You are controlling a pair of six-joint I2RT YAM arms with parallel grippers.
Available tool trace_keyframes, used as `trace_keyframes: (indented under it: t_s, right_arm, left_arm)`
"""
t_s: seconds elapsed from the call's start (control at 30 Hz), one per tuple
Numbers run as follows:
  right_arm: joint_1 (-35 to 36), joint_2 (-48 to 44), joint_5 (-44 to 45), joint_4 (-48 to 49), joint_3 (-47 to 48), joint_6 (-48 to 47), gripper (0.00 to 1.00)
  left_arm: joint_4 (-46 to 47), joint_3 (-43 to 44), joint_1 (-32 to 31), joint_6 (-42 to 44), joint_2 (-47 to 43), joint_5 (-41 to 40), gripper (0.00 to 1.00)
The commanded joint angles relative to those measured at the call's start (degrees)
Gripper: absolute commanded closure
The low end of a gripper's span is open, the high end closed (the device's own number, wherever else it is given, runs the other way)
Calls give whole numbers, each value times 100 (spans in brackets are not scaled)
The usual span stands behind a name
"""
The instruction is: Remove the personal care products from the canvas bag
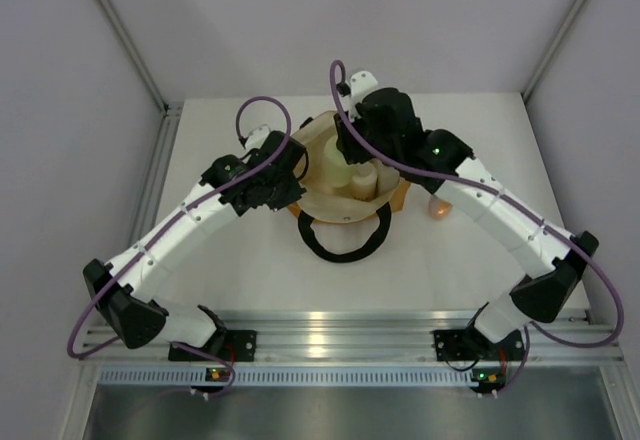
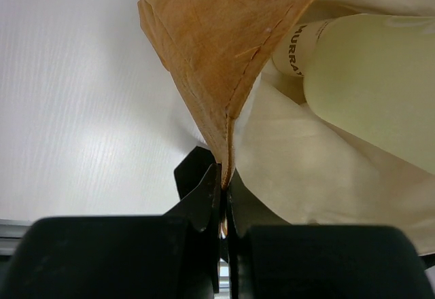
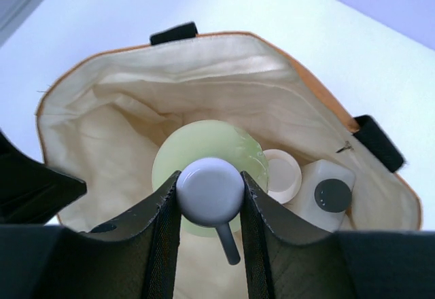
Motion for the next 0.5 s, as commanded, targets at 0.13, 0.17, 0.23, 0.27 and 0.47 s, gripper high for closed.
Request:
trace_keyframes:
  t_s: [0.13,0.17,0.23,0.27,0.47]
  right_arm:
    - [138,-690,204,244,1085,-178,100]
    - [121,-699,223,191,1217,-187,100]
    - [120,-717,319,68,1323,-240,100]
    - [120,-734,354,32,1428,-266,100]
    - [120,-927,907,-91,1709,-424,100]
  left_arm:
    - [121,-73,-8,-119,19,22,100]
    - [130,-73,-8,-119,19,13,100]
    - [130,-82,-8,-119,19,13,100]
    - [130,-82,-8,-128,28,22,100]
    - [121,-81,-17,-119,45,48,100]
